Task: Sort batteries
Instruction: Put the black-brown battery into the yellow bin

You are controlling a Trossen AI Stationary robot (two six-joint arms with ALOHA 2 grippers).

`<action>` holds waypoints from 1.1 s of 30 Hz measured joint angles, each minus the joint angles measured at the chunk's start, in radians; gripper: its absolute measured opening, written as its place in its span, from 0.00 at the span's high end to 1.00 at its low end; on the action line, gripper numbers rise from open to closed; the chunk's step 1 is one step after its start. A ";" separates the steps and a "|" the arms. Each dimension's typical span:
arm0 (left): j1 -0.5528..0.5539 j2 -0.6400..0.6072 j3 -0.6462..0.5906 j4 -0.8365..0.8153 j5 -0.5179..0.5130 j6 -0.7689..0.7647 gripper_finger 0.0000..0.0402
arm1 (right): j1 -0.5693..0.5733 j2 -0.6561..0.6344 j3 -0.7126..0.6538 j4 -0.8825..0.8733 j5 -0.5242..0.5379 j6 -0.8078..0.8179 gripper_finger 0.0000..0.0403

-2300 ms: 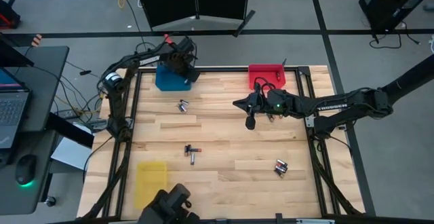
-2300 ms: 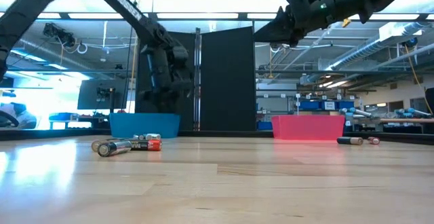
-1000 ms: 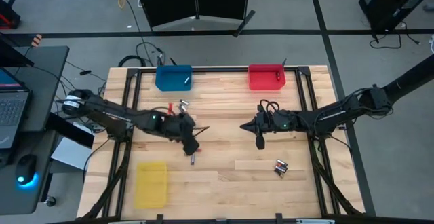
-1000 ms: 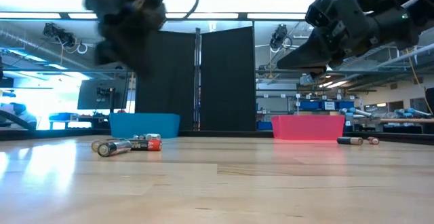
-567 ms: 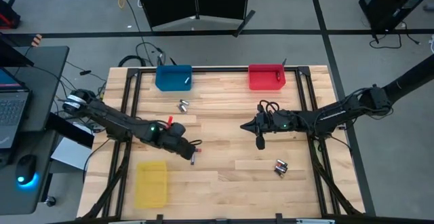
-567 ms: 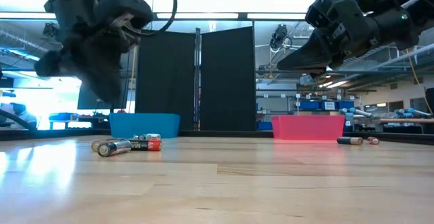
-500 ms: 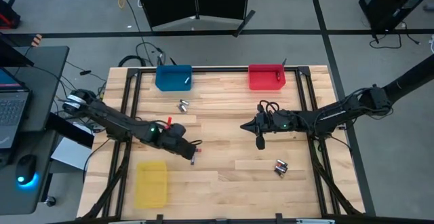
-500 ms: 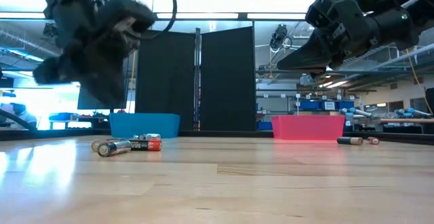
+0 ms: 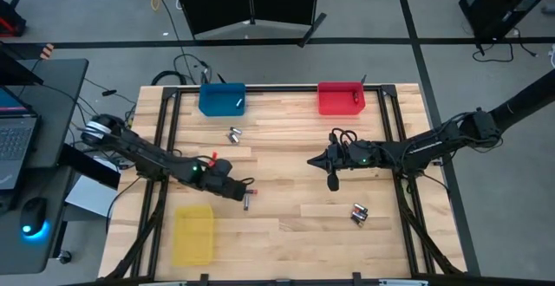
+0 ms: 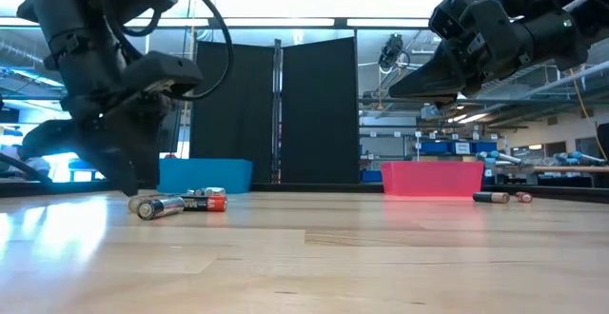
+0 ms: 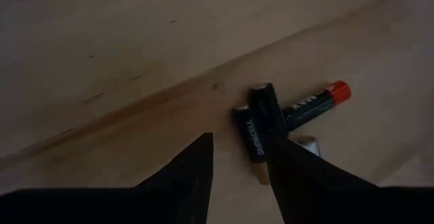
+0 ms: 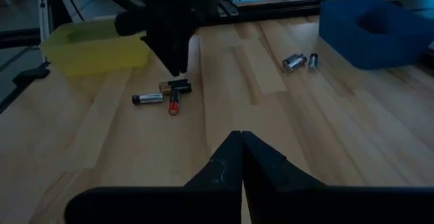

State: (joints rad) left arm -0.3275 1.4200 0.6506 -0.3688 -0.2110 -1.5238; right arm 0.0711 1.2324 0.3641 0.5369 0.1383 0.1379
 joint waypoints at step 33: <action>-0.009 0.169 0.072 0.065 -0.010 0.079 0.64 | 0.000 0.000 0.001 -0.001 0.000 0.000 0.97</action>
State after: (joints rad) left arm -0.3367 1.5894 0.7223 -0.3035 -0.2209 -1.4450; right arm 0.0711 1.2324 0.3649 0.5362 0.1379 0.1383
